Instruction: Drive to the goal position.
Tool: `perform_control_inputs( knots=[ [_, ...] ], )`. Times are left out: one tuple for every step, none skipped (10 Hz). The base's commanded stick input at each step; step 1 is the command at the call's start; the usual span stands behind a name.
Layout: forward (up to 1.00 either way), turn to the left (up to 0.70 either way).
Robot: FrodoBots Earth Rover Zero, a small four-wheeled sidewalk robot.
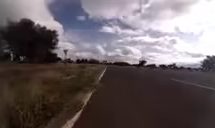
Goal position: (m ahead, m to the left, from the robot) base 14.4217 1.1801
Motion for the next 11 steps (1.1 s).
perform_control_inputs(
  knots=[
    [1.00,-0.06],
    [1.00,-0.05],
    [1.00,-0.01],
    [1.00,0.00],
    [1.00,0.00],
    [0.99,0.00],
    [0.98,0.00],
    [0.99,-0.18],
    [0.98,-0.02],
    [0.99,-0.22],
    [1.00,-0.31]
  ],
)
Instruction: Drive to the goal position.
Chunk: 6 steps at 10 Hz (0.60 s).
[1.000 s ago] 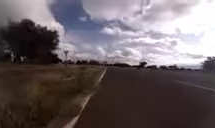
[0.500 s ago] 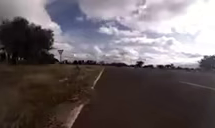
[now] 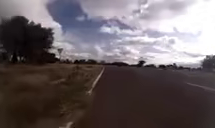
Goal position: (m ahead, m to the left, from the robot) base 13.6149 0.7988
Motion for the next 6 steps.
perform_control_inputs(
  knots=[
    [0.99,-0.14],
    [1.00,0.00],
    [0.99,0.00],
    [0.98,0.00],
    [0.99,0.00],
    [1.00,-0.03]
  ],
)
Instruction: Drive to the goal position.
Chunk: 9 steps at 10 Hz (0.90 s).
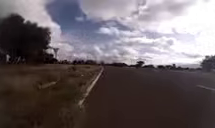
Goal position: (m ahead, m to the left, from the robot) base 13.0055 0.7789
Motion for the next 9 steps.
perform_control_inputs(
  knots=[
    [1.00,-0.19],
    [1.00,-0.25],
    [1.00,-0.14],
    [1.00,-0.19],
    [0.99,-0.21],
    [0.99,-0.19],
    [1.00,-0.08],
    [1.00,0.00],
    [1.00,0.00]
  ],
)
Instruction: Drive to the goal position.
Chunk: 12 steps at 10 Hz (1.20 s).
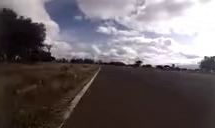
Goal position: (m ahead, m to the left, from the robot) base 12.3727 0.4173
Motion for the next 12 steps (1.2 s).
perform_control_inputs(
  knots=[
    [1.00,0.00],
    [1.00,0.00],
    [0.99,0.00],
    [0.98,0.00],
    [0.99,0.00],
    [0.99,0.00],
    [1.00,0.00],
    [0.99,0.00],
    [1.00,0.00],
    [1.00,0.00],
    [1.00,0.00],
    [1.00,0.00]
  ],
)
